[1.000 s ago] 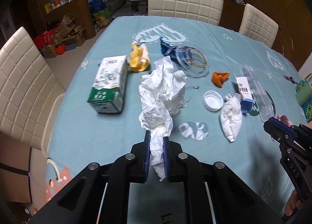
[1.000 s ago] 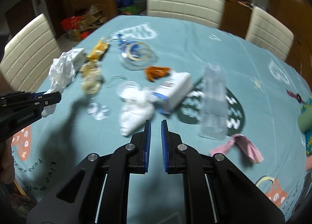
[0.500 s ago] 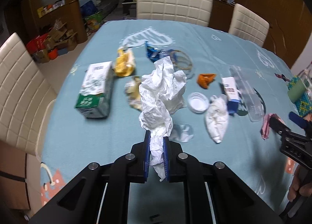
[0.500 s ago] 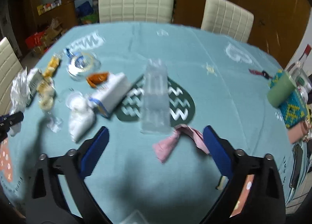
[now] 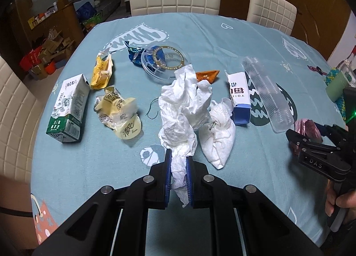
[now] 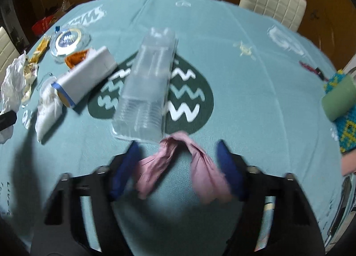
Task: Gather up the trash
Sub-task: 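Grasp the white tissue with the left tool while the right tool grasps the pink paper, then carry the tissue and pink paper to the clear bin and release them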
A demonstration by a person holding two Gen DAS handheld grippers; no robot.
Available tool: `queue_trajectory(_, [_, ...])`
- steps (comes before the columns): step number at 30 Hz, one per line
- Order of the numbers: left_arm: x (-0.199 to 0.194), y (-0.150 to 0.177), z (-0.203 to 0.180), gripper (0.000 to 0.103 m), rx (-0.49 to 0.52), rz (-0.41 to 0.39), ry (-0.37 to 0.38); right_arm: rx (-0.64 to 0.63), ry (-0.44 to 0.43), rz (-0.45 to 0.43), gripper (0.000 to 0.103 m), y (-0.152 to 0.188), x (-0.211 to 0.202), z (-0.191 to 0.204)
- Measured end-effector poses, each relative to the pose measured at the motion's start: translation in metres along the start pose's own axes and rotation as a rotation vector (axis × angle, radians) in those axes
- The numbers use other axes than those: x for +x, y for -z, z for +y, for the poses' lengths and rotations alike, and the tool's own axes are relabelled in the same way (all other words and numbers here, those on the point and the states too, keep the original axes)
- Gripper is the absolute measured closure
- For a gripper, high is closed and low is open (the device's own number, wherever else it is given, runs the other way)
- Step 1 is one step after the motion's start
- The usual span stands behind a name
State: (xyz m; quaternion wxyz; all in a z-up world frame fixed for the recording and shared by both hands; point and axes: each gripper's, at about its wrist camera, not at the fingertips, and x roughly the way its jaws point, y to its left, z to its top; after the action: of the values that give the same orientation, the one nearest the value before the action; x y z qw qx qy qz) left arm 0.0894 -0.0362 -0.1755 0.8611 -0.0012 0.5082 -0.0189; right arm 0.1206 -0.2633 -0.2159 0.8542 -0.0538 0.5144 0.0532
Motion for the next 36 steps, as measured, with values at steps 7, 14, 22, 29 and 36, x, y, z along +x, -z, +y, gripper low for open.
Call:
queue_trajectory(7, [0.000,-0.001,0.001,0.091,-0.016,0.005,-0.006,0.010,-0.078,-0.010,0.083,0.007,-0.009,0.010])
queue_trajectory(14, [-0.016,0.004,0.015,0.091,-0.018,-0.024,-0.005,-0.032,-0.127,-0.054,0.084,0.006,-0.035,0.046])
queue_trajectory(22, [-0.042,0.017,0.069,0.091,-0.066,-0.067,-0.045,-0.143,-0.202,-0.097,0.084,-0.010,-0.057,0.125])
queue_trajectory(29, [-0.061,0.030,0.143,0.091,-0.165,-0.094,-0.104,-0.281,-0.288,-0.122,0.084,-0.032,-0.068,0.220])
queue_trajectory(36, [-0.074,0.046,0.222,0.091,-0.279,-0.102,-0.181,-0.423,-0.366,-0.153,0.084,-0.051,-0.077,0.312])
